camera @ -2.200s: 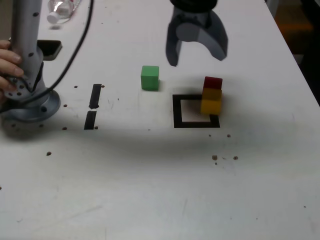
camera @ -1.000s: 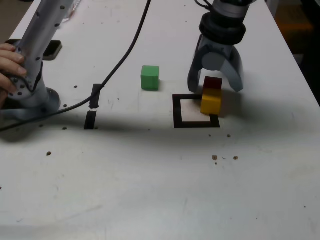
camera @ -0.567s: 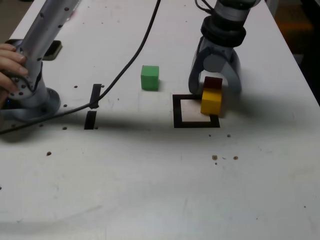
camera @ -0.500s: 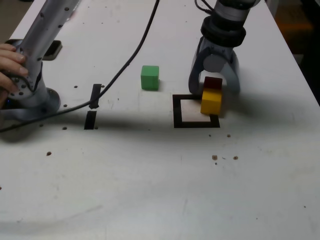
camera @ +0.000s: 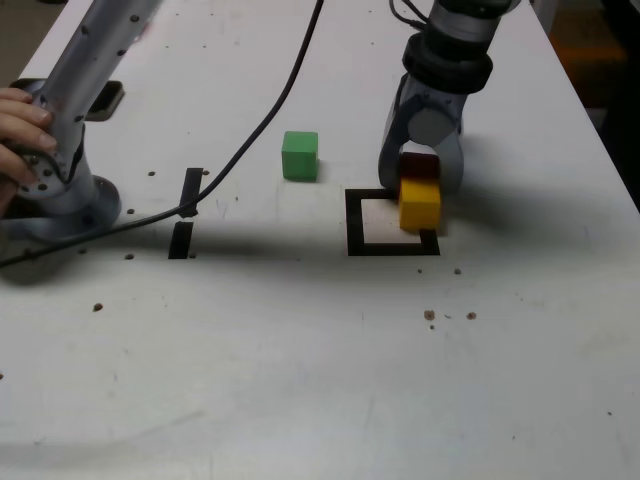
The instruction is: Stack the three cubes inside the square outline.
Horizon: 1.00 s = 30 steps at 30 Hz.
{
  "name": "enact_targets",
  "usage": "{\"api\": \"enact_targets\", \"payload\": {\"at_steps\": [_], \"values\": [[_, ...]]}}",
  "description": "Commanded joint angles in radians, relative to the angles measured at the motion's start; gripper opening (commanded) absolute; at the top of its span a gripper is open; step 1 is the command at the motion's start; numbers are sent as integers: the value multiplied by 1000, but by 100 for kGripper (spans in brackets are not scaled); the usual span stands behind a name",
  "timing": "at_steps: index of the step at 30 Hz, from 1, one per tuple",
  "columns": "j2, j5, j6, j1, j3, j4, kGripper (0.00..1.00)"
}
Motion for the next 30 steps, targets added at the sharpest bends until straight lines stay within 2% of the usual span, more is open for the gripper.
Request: {"api": "enact_targets", "payload": {"at_steps": [1,8,14,20,30], "values": [[-14,12,1,2,-8,-2,23],[-99,71,1,4,-6,10,23],[-178,81,-1,8,35,42,23],[-256,71,-14,6,121,52,23],[-324,14,-53,-36,247,59,23]]}}
